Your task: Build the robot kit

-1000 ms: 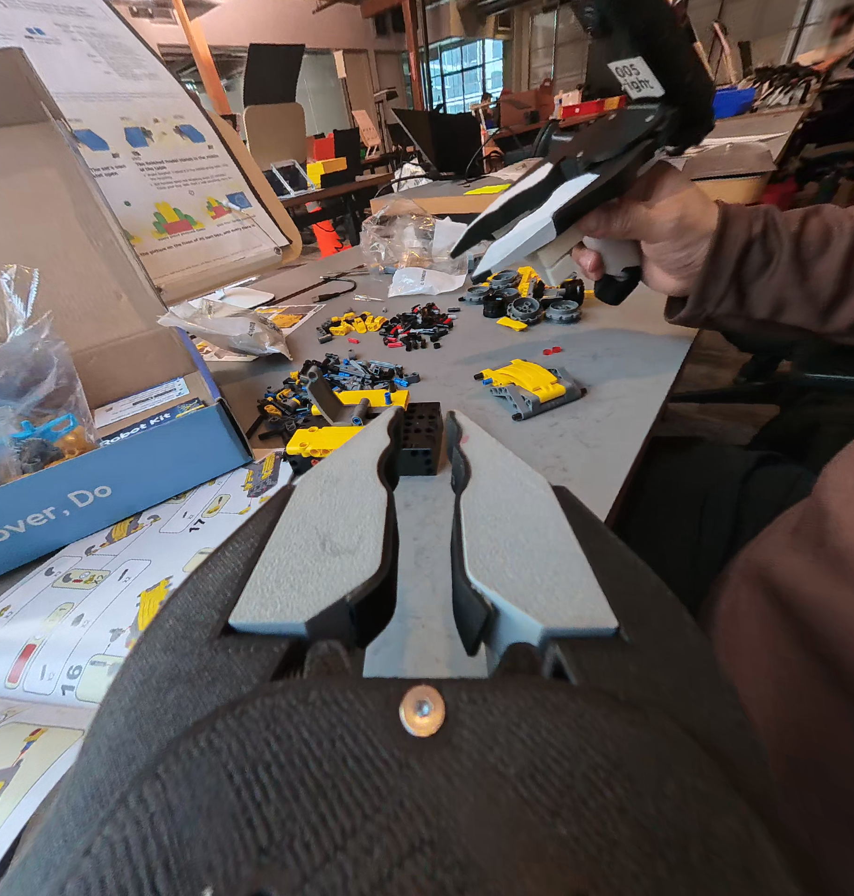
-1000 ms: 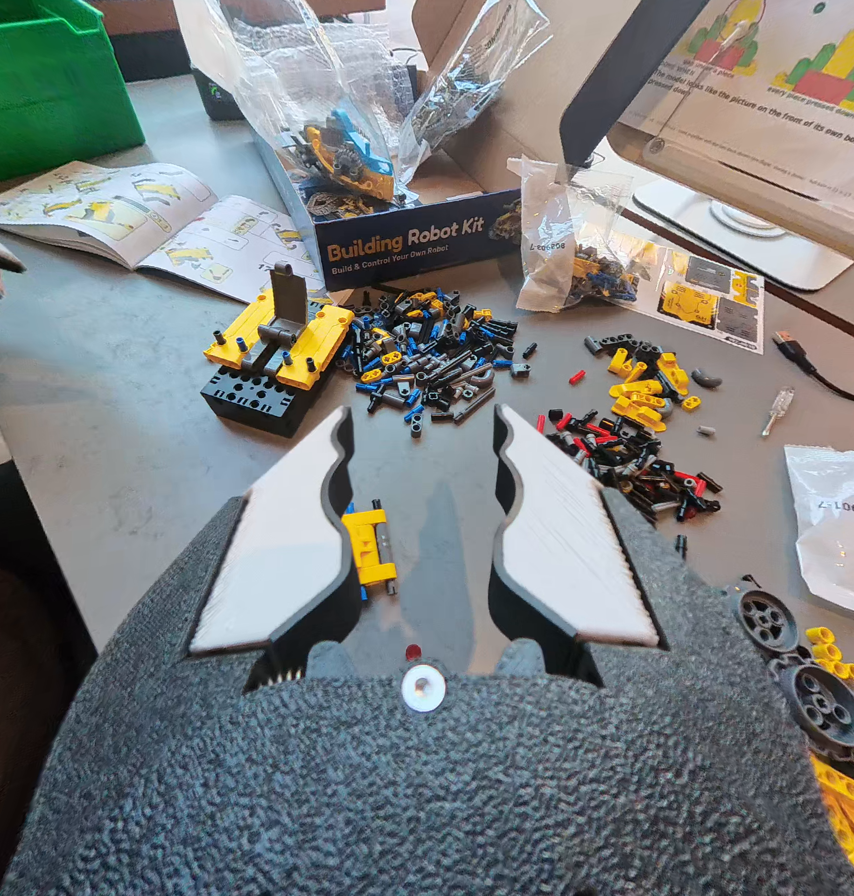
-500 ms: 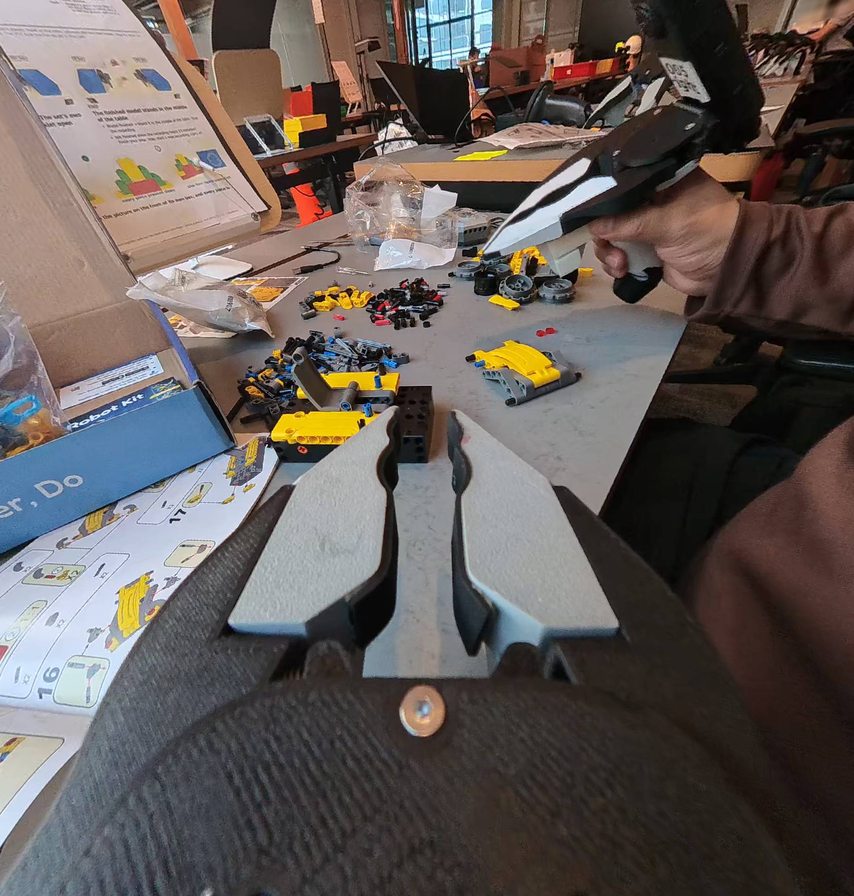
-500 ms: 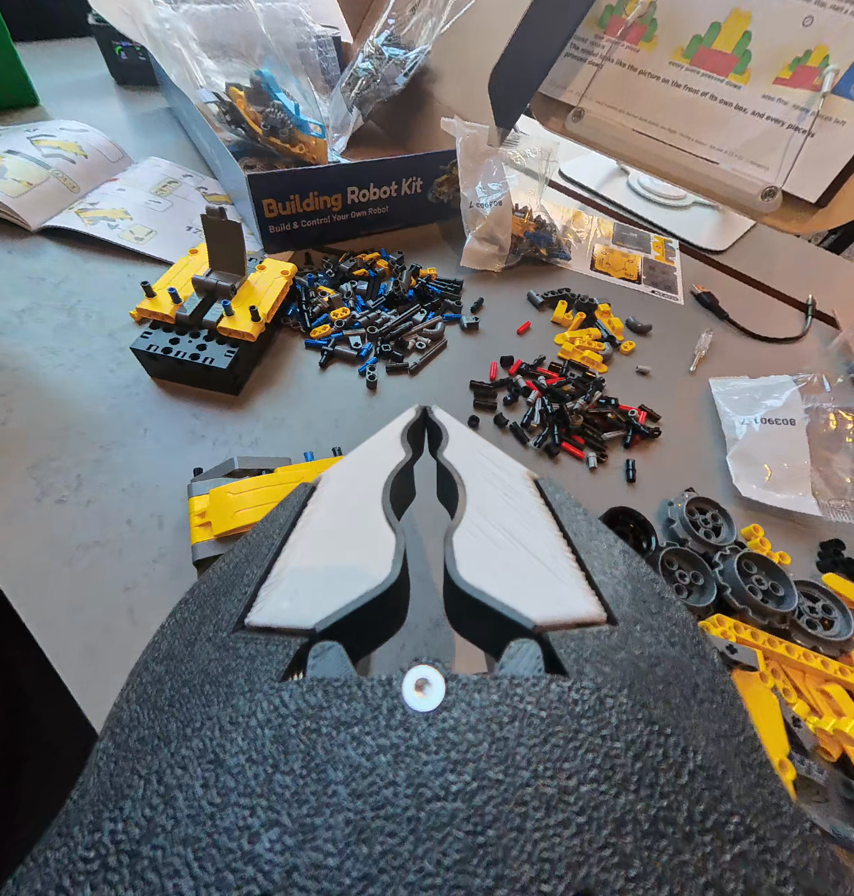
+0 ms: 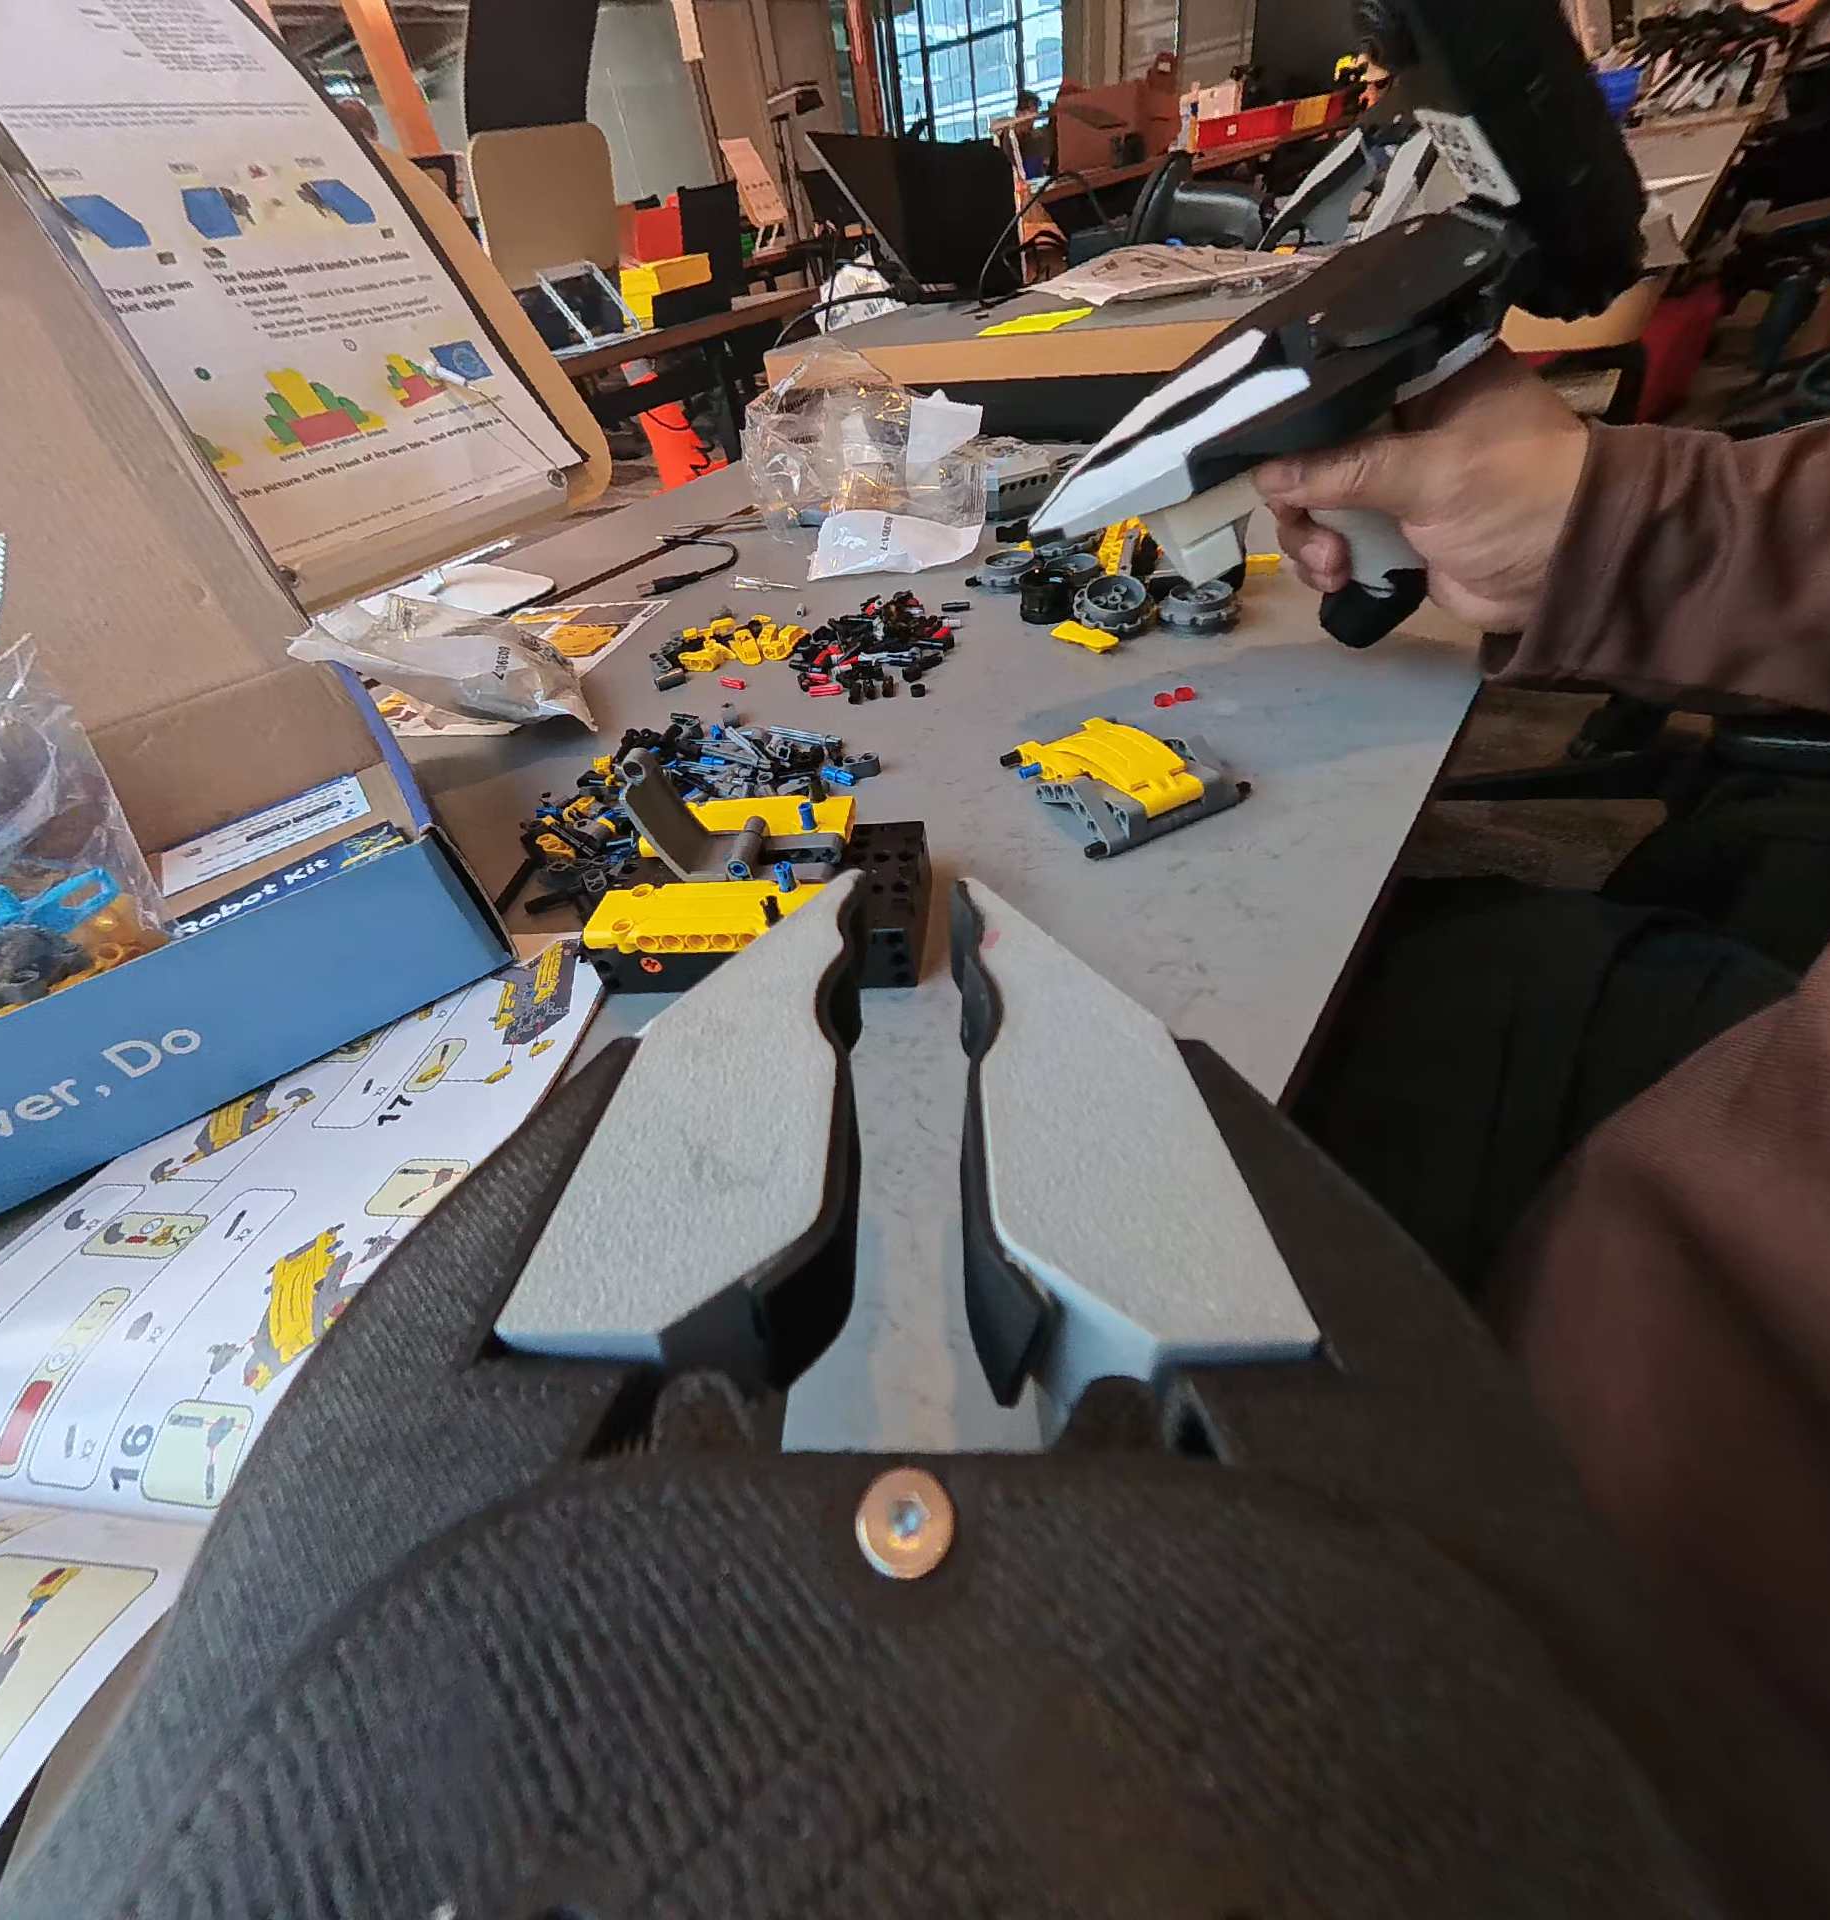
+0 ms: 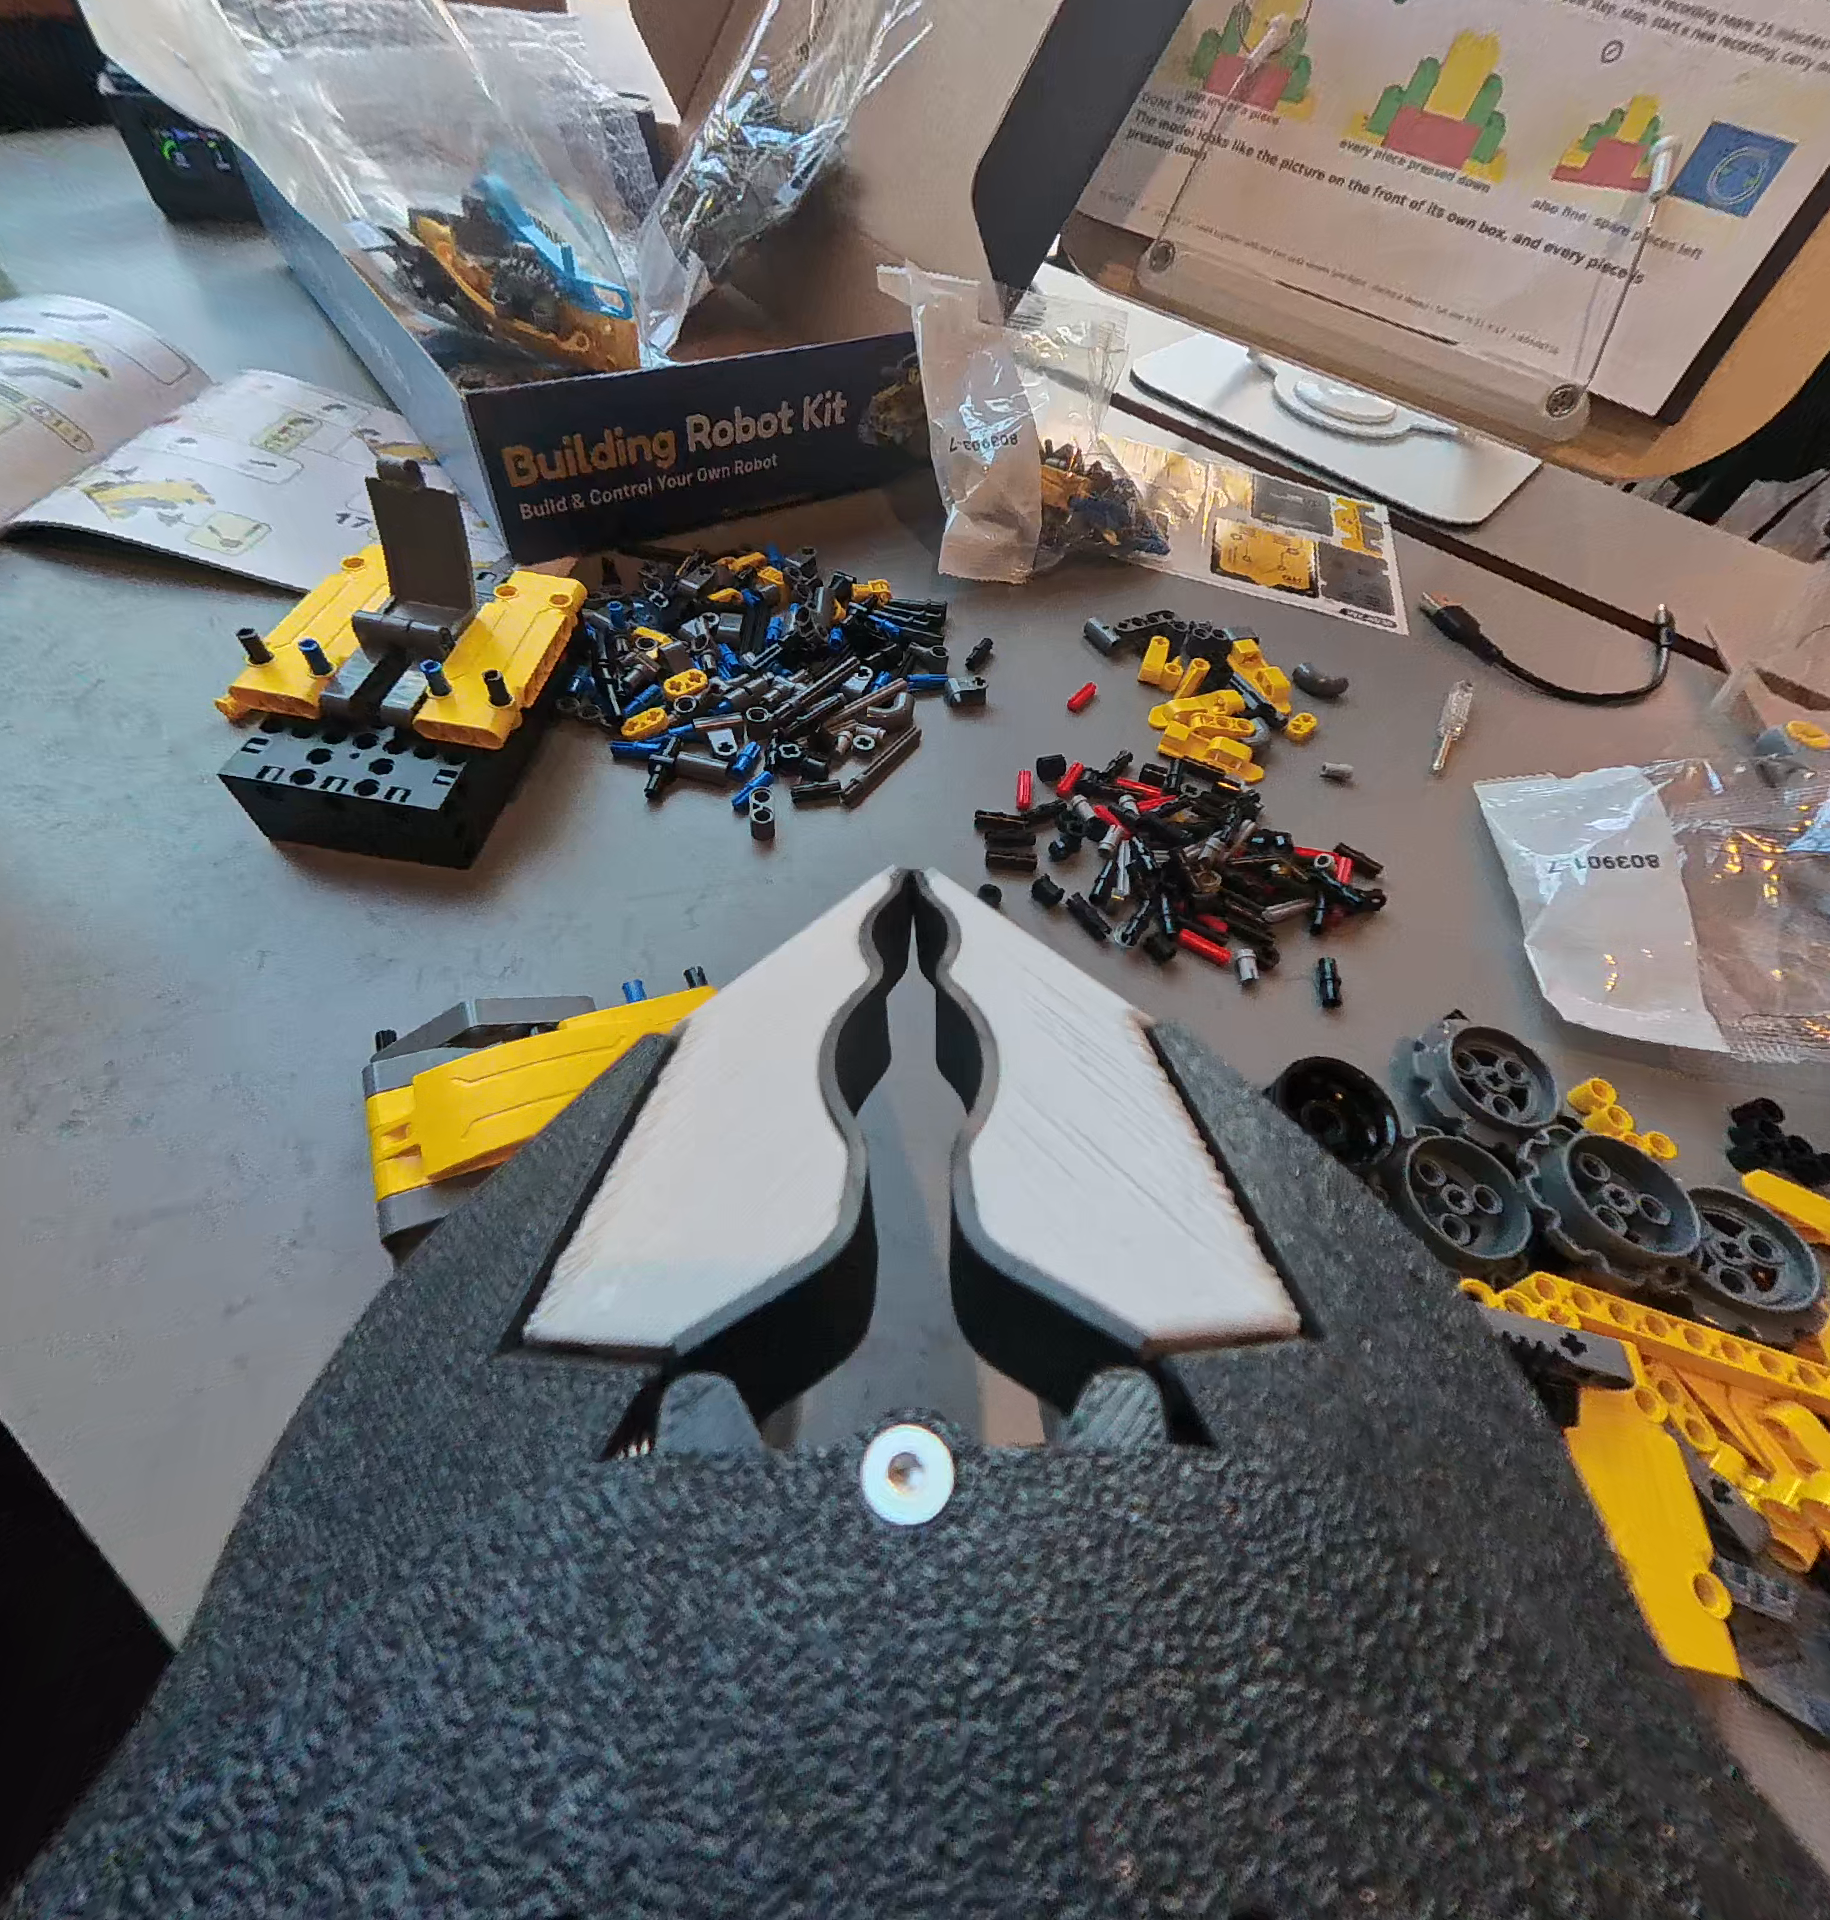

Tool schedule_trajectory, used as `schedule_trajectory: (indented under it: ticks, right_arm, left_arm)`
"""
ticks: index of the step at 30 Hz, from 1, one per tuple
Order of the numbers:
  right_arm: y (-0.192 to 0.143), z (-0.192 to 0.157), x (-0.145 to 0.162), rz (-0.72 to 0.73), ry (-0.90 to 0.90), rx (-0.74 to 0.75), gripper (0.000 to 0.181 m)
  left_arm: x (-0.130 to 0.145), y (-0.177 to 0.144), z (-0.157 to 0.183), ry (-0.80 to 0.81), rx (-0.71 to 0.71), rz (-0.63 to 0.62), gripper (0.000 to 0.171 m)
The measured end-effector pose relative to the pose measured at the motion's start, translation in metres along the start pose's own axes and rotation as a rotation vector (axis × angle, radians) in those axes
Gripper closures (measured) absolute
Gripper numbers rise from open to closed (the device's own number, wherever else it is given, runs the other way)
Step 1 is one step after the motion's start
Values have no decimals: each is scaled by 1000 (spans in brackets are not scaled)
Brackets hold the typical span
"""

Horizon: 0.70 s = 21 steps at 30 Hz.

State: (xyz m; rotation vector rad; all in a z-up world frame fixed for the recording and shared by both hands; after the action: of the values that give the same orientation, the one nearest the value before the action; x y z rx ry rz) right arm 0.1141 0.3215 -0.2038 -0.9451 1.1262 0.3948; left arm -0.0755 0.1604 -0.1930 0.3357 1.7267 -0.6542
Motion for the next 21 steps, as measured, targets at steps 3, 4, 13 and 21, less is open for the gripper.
schedule_trajectory:
  ticks: [3, 4, 13, 21]
  right_arm:
    - [2, -1, 2, -21, -2, -10, 181]
    - [1, 0, 0, -17, -7, -6, 181]
    - [2, 12, -4, -75, 4, -14, 181]
    - [-4, 26, 8, -163, 66, -39, 180]
  left_arm:
    - [1, 0, 1, -3, 2, -4, 160]
    - [1, 0, 1, -9, 5, -4, 160]
    - [2, -1, 4, -38, 21, 10, 160]
    - [7, 4, 10, -34, 29, -14, 161]
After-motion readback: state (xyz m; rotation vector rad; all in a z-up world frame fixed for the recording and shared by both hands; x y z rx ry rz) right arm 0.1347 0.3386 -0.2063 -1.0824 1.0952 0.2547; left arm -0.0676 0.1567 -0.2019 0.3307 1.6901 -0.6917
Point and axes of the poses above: each gripper's, where its closed fingertips meet, y out along the fingers, x out of its underside, z = x × y across the jaws, the point moved 2 cm from there along -y, back along the fingers, and after that the axes turned 4 degrees about -z, right-handed, at the moved point
